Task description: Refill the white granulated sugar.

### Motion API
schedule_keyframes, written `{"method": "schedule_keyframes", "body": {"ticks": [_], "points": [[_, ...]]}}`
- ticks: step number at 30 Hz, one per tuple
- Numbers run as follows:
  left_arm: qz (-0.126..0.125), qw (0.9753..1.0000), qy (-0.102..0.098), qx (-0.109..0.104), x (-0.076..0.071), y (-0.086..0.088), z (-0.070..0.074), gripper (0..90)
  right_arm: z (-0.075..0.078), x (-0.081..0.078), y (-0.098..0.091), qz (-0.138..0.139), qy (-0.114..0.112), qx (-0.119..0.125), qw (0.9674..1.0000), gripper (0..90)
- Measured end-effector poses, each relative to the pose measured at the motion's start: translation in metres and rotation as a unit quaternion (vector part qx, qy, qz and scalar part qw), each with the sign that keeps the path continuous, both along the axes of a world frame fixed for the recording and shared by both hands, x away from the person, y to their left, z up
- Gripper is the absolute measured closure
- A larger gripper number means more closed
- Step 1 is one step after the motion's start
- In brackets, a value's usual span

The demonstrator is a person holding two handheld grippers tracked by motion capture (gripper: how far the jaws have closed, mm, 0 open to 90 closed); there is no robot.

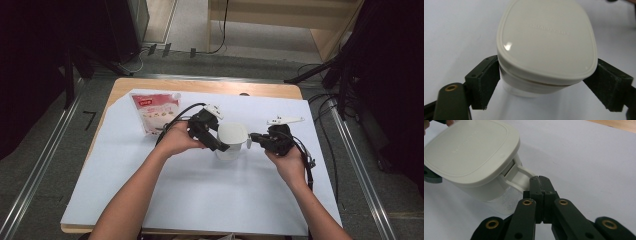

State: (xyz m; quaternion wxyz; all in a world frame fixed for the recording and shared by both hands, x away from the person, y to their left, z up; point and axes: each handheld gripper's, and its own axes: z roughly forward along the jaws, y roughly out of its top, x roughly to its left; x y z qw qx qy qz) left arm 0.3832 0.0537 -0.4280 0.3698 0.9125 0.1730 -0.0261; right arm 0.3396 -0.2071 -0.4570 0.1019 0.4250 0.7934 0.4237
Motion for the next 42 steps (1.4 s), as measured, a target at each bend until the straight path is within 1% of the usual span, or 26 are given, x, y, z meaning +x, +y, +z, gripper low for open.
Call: {"method": "schedule_keyframes", "body": {"ticks": [1, 3, 6, 7, 11, 16, 17, 19, 20, 21, 22, 23, 24, 25, 27, 28, 29, 30, 32, 34, 36, 37, 39, 40, 42], "points": [[0.001, 1.0, 0.001, -0.001, 0.0, 0.001, 0.002, 17.4, 0.0, 0.0, 0.0, 0.001, 0.0, 0.001, 1.0, 90.0], [-0.002, 0.9998, -0.013, 0.013, -0.002, -0.001, 0.003, 18.3, 0.0, 0.0, 0.001, 0.0, -0.001, 0.002, 1.0, 90.0], [-0.009, 0.999, -0.023, 0.038, -0.003, -0.005, 0.007, 18.9, 0.001, 0.0, 0.0, 0.002, -0.001, 0.003, 1.0, 90.0], [-0.006, 0.9991, -0.024, 0.034, -0.003, -0.005, 0.008, 18.9, 0.001, 0.0, 0.0, 0.002, 0.0, 0.003, 1.0, 90.0], [-0.007, 0.9988, -0.023, 0.043, -0.004, -0.006, 0.011, 18.9, 0.001, -0.001, 0.001, 0.004, -0.004, -0.001, 1.0, 90.0], [-0.003, 0.9989, -0.029, 0.035, -0.005, -0.006, 0.016, 18.6, 0.001, -0.001, 0.0, 0.003, -0.002, 0.0, 1.0, 90.0], [-0.004, 0.9988, -0.035, 0.032, -0.006, -0.007, 0.017, 18.6, 0.001, -0.001, 0.0, 0.004, -0.002, 0.0, 1.0, 90.0], [-0.007, 0.9983, -0.043, 0.039, -0.007, -0.008, 0.02, 19.2, 0.001, -0.002, 0.001, 0.006, -0.005, -0.001, 1.0, 90.0], [-0.007, 0.9983, -0.045, 0.036, -0.008, -0.008, 0.022, 19.9, 0.001, -0.002, 0.001, 0.006, -0.005, -0.001, 1.0, 90.0], [-0.01, 0.9987, -0.042, 0.027, -0.008, -0.006, 0.026, 21.5, 0.002, -0.002, 0.001, 0.005, -0.004, 0.0, 1.0, 90.0], [-0.024, 0.9996, -0.012, -0.004, -0.007, -0.003, 0.031, 37.0, 0.002, -0.002, 0.0, 0.006, -0.003, 0.001, 1.0, 90.0], [-0.016, 0.9996, -0.022, 0.0, -0.008, -0.004, 0.033, 46.9, 0.002, -0.002, 0.0, 0.008, -0.004, 0.005, 0.9999, 90.0], [-0.014, 0.9996, -0.025, 0.001, -0.009, -0.005, 0.035, 46.5, 0.002, -0.002, 0.001, 0.011, -0.004, 0.006, 0.9999, 90.0], [-0.022, 0.9996, -0.02, 0.002, -0.008, -0.005, 0.036, 49.5, 0.003, -0.003, 0.001, 0.011, -0.006, 0.005, 0.9999, 90.0], [-0.022, 0.9996, -0.018, 0.005, -0.008, -0.005, 0.036, 54.4, 0.003, -0.004, 0.002, 0.011, -0.008, 0.001, 0.9999, 90.0], [-0.026, 0.9996, -0.012, 0.004, -0.007, -0.005, 0.036, 58.4, 0.003, -0.004, 0.002, 0.011, -0.008, 0.002, 0.9999, 90.0], [-0.024, 0.9997, -0.01, 0.003, -0.007, -0.006, 0.036, 60.3, 0.003, -0.004, 0.001, 0.012, -0.005, 0.004, 0.9999, 90.0], [-0.026, 0.9997, -0.004, 0.001, -0.007, -0.006, 0.036, 65.0, 0.003, -0.004, 0.001, 0.013, -0.004, 0.005, 0.9999, 90.0], [-0.029, 0.9996, 0.001, -0.001, -0.007, -0.007, 0.036, 70.4, 0.003, -0.004, 0.001, 0.013, -0.004, 0.006, 0.9999, 90.0], [-0.032, 0.9994, 0.012, -0.007, -0.006, -0.008, 0.038, 75.8, 0.003, -0.003, 0.001, 0.013, -0.002, 0.008, 0.9999, 90.0], [-0.034, 0.9993, 0.014, -0.011, -0.005, -0.011, 0.04, 79.7, 0.003, -0.003, 0.0, 0.011, 0.001, 0.013, 0.9998, 90.0], [-0.032, 0.9993, 0.019, -0.01, -0.005, -0.012, 0.041, 80.7, 0.003, -0.003, 0.0, 0.012, 0.003, 0.015, 0.9998, 90.0], [-0.035, 0.9991, 0.021, -0.01, -0.004, -0.017, 0.044, 81.8, 0.003, -0.003, 0.0, 0.011, 0.002, 0.014, 0.9998, 90.0], [-0.038, 0.9991, 0.019, -0.01, -0.004, -0.018, 0.044, 82.1, 0.003, -0.003, 0.0, 0.012, 0.002, 0.014, 0.9998, 90.0], [-0.036, 0.9991, 0.02, -0.011, -0.004, -0.022, 0.046, 82.2, 0.002, -0.003, -0.001, 0.012, 0.001, 0.015, 0.9998, 90.0]]}}
